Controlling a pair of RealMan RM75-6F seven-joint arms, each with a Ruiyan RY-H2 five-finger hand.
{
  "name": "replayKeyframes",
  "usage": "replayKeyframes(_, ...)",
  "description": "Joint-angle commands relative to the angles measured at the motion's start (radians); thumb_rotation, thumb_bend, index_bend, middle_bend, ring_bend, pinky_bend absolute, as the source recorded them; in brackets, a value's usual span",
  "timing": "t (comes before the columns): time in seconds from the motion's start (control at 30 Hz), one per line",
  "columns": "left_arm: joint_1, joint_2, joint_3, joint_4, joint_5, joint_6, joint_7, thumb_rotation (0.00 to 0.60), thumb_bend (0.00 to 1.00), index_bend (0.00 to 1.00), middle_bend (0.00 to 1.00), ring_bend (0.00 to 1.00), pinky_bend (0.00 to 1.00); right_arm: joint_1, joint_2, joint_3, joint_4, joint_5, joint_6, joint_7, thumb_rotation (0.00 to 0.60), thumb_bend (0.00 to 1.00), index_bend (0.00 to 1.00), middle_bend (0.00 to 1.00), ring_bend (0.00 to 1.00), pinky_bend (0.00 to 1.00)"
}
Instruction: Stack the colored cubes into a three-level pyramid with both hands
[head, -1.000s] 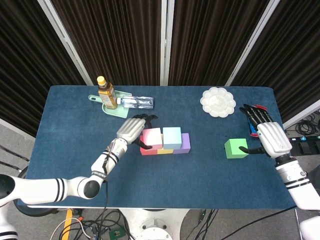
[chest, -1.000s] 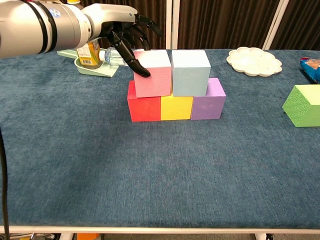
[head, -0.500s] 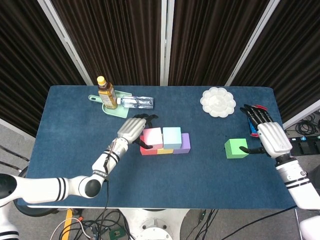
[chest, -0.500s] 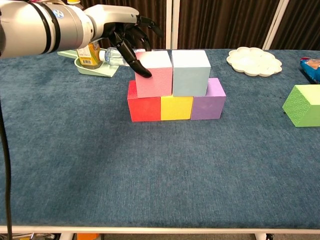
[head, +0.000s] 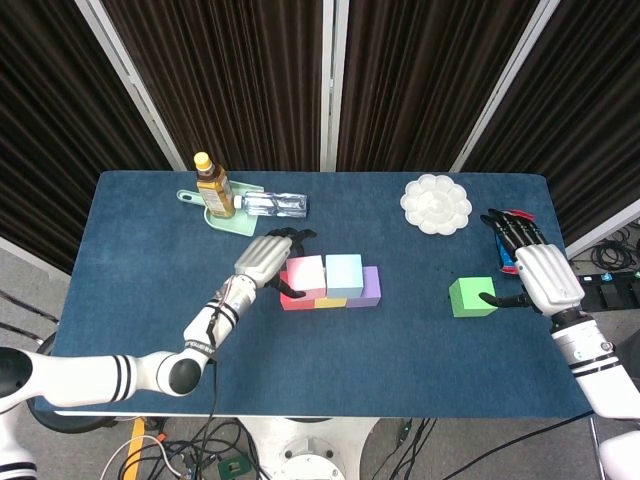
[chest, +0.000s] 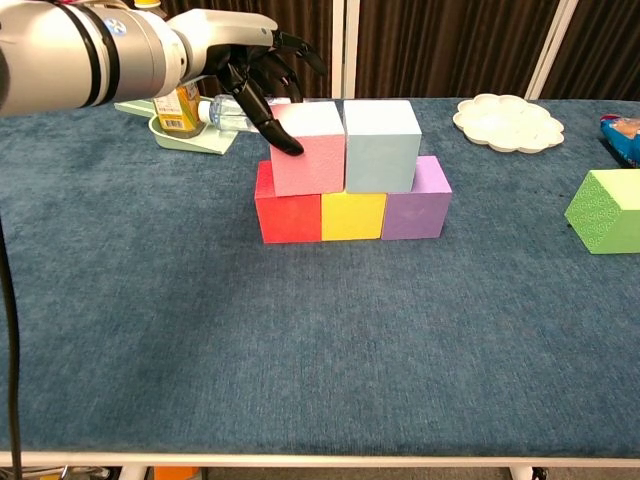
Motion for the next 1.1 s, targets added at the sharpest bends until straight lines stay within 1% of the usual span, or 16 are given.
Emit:
replayKeyframes(0.03,-0.001,-0.001,0.0,0.001,0.001,-0.001,-0.001,0.6,0.02,0.15,0.47,0.12,0.15,0.0,0.0,0.0,0.0,0.0,0.0,0.0,0.6,0.0,0.0,0.02,0.0,0.0)
replayKeyframes(1.1,-0.006,-0.006,0.003,0.016,0.024,-0.016,-0.011,0.6,0.02,0.15,0.45,0.11,0.15,-0.001,-0.012,-0.004,0.023,0.008,-0.013,0.019,0.6,0.0,0.0,0.02,0.0,0.0)
